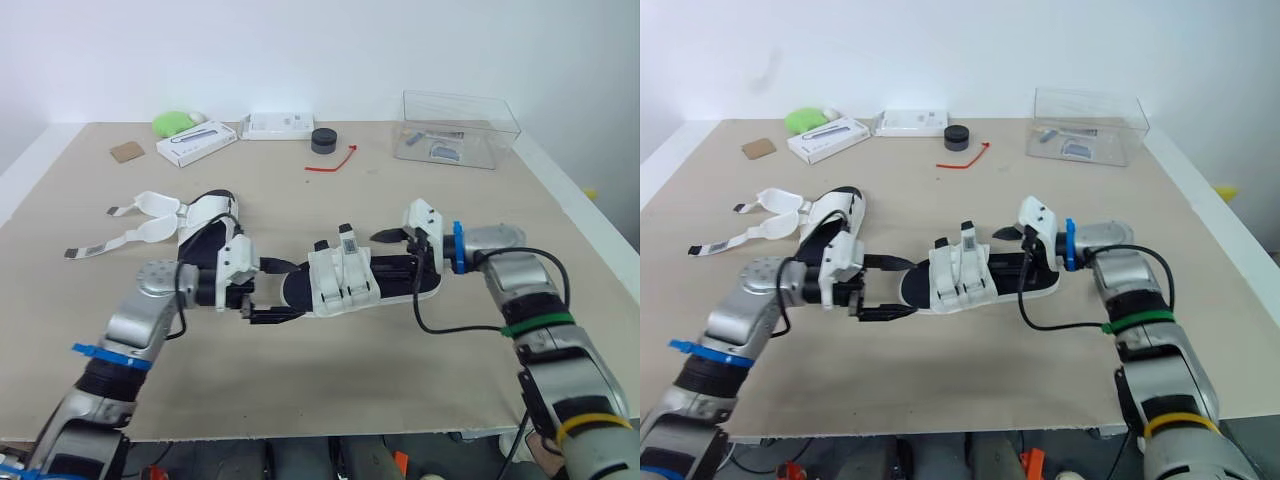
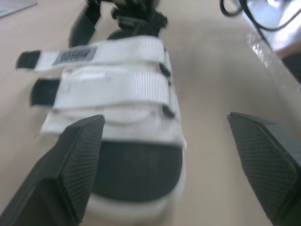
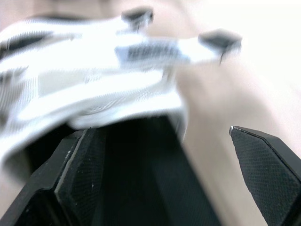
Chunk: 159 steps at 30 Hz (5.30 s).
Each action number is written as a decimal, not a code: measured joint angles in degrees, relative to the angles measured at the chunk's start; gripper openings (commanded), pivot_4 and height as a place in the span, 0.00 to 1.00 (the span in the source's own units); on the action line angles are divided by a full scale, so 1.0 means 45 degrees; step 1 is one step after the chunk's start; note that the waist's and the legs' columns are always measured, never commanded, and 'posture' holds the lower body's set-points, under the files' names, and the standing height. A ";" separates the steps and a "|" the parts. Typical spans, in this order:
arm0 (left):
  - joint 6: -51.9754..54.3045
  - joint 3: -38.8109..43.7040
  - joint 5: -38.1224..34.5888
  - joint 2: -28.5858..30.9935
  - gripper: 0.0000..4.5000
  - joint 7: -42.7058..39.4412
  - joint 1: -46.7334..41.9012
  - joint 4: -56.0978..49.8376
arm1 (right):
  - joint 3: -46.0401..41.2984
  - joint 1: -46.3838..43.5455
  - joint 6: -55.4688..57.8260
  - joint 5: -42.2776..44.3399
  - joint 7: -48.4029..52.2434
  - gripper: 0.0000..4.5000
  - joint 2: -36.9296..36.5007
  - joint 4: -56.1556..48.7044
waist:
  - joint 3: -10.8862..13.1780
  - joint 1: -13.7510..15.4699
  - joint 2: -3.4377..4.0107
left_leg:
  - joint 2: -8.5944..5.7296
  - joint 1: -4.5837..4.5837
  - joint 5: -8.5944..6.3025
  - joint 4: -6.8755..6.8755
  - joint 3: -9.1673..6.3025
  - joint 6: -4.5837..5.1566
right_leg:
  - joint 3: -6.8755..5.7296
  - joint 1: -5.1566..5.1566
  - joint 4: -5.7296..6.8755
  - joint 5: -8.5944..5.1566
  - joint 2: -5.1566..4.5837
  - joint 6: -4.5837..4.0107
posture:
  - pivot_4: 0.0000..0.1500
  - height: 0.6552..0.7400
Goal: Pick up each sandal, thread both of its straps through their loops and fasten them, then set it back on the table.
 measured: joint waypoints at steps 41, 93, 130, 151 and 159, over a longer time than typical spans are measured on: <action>0.1086 0.0529 -0.0929 -0.0598 1.00 0.2855 0.1634 -0.2446 | -0.8191 0.3653 0.9454 0.2142 -1.3201 0.01 0.4115 -0.8064 | 0.0011 0.0245 0.0025 | -0.0005 -0.0026 -0.0024 -0.0032 -0.0006 -0.0065 | -0.0025 -0.0044 0.0036 -0.0020 -0.0087 -0.0031 | 1.00 1.00; 0.6596 0.2602 0.2043 -0.4740 1.00 1.5055 0.1789 -0.4543 | -0.0491 0.2797 0.1231 0.2356 -0.2124 0.98 0.1855 -0.7295 | 0.0075 0.0306 -0.0085 | 0.0001 0.0082 0.0046 -0.0031 -0.0038 -0.0133 | -0.0005 0.0024 0.0015 0.0058 0.0032 -0.0079 | 1.00 1.00; 0.2953 0.2864 0.2445 -0.4451 0.01 1.3279 -0.1648 0.2728 | -0.0521 0.2159 0.0565 0.1408 -0.2315 1.00 0.1971 -0.6278 | 0.0075 0.0290 -0.0085 | 0.0002 0.0080 0.0052 -0.0033 -0.0031 -0.0137 | -0.0006 0.0018 0.0019 0.0066 -0.0003 -0.0080 | 1.00 1.00; -0.3941 -0.1281 0.2573 0.1332 0.01 0.2063 0.1783 -0.1714 | -0.1677 0.4080 0.4197 0.3674 -0.2175 1.00 0.0040 -0.9451 | 0.0079 0.0321 -0.0077 | 0.0022 0.0073 0.0028 -0.0171 -0.0046 -0.0166 | -0.0028 -0.0023 -0.0025 0.0004 0.0004 -0.0139 | 1.00 1.00; -0.5059 -0.1251 0.2160 0.1647 0.01 0.0804 0.2519 -0.1931 | -0.2020 0.4832 0.4738 0.3907 -0.2671 1.00 -0.0340 -1.0630 | 0.0079 0.0281 -0.0077 | 0.0021 0.0084 0.0032 -0.0167 -0.0023 -0.0158 | -0.0010 -0.0020 -0.0016 -0.0021 0.0043 -0.0099 | 1.00 1.00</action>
